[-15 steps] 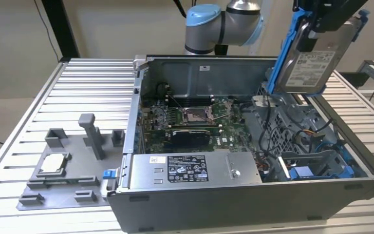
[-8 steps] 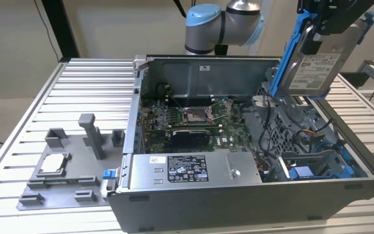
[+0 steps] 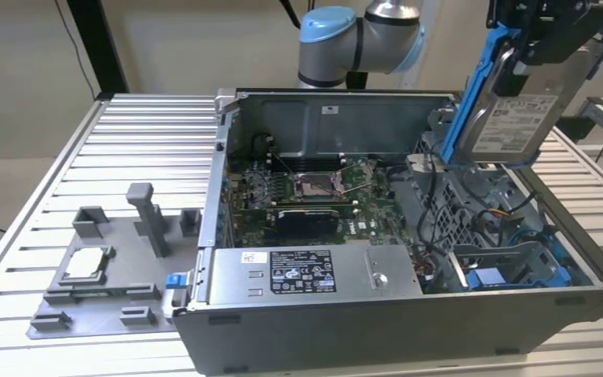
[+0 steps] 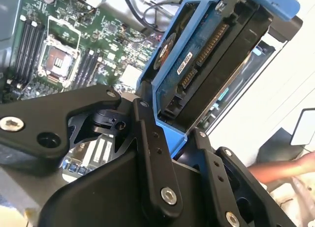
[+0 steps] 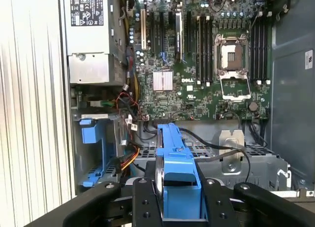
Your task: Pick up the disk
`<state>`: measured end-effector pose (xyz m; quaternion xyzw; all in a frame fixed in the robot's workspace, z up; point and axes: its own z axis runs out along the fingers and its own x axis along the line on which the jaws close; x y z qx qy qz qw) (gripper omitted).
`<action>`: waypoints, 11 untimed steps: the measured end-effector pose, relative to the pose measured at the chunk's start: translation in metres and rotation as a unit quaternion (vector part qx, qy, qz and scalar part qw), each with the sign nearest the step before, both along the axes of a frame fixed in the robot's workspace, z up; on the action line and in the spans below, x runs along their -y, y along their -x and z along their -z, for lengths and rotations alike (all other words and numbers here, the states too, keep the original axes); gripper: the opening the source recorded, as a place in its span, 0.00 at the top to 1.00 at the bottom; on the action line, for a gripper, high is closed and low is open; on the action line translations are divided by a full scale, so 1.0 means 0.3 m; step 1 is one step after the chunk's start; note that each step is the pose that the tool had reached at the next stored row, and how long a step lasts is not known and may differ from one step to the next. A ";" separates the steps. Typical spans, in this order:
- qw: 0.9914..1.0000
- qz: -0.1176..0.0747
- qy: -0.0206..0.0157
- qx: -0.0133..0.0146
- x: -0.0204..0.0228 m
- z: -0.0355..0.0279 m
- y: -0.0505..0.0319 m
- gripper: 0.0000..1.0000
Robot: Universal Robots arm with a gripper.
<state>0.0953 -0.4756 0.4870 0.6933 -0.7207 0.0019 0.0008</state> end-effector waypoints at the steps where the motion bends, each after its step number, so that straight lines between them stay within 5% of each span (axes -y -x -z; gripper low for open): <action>1: 1.000 0.000 0.000 0.000 0.007 0.000 -0.001 1.00; 11: 1.000 0.002 0.000 0.000 0.089 0.008 -0.010 1.00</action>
